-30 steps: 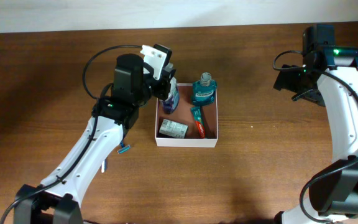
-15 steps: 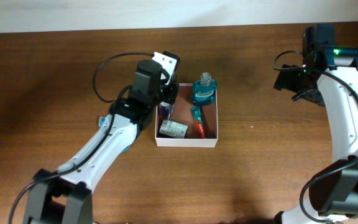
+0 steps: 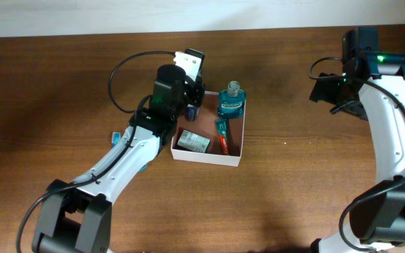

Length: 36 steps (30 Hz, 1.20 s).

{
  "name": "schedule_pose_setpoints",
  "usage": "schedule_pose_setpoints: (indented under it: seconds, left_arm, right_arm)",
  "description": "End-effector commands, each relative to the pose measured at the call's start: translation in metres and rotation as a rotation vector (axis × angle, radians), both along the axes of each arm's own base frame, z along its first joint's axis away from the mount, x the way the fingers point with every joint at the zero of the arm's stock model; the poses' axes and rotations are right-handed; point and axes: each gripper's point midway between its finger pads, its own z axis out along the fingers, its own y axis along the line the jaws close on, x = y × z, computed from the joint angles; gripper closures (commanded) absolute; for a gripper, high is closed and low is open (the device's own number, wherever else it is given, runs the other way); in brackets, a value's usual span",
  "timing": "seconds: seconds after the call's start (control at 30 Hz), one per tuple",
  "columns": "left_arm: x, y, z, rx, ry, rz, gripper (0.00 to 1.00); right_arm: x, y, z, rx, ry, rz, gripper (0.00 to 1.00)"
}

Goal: Pack container
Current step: 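Lift the soap dispenser and lower it into the box's left side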

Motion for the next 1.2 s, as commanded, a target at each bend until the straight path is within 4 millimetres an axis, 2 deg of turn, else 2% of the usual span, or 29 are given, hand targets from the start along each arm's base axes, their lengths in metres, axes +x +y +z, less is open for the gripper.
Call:
schedule_pose_setpoints:
  seconds: [0.0, 0.27, 0.63, 1.0, 1.1, 1.17]
  left_arm:
    - [0.002, 0.001, 0.011, -0.007, -0.024, 0.015, 0.81]
    - [0.005, 0.000, -0.017, 0.020, 0.031, 0.015, 0.81]
    - [0.010, 0.002, -0.043, 0.052, 0.073, 0.036, 0.81]
    - [0.009, 0.002, -0.047, 0.056, 0.080, 0.035, 0.79]
    - [0.009, 0.002, -0.048, 0.058, 0.085, 0.036, 0.67]
    - [0.008, 0.003, -0.050, 0.062, 0.092, 0.036, 0.66]
  right_arm:
    - [0.002, -0.001, 0.007, -0.004, -0.021, -0.004, 0.01]
    - [0.002, -0.001, 0.007, -0.003, -0.021, -0.004, 0.01]
    - [0.002, -0.001, 0.007, -0.003, -0.021, -0.004, 0.01]
    - [0.002, -0.001, 0.007, -0.003, -0.021, -0.004, 0.01]
    - [0.002, -0.001, 0.007, -0.003, -0.021, -0.004, 0.01]
    - [0.002, -0.001, 0.007, -0.003, -0.021, -0.004, 0.01]
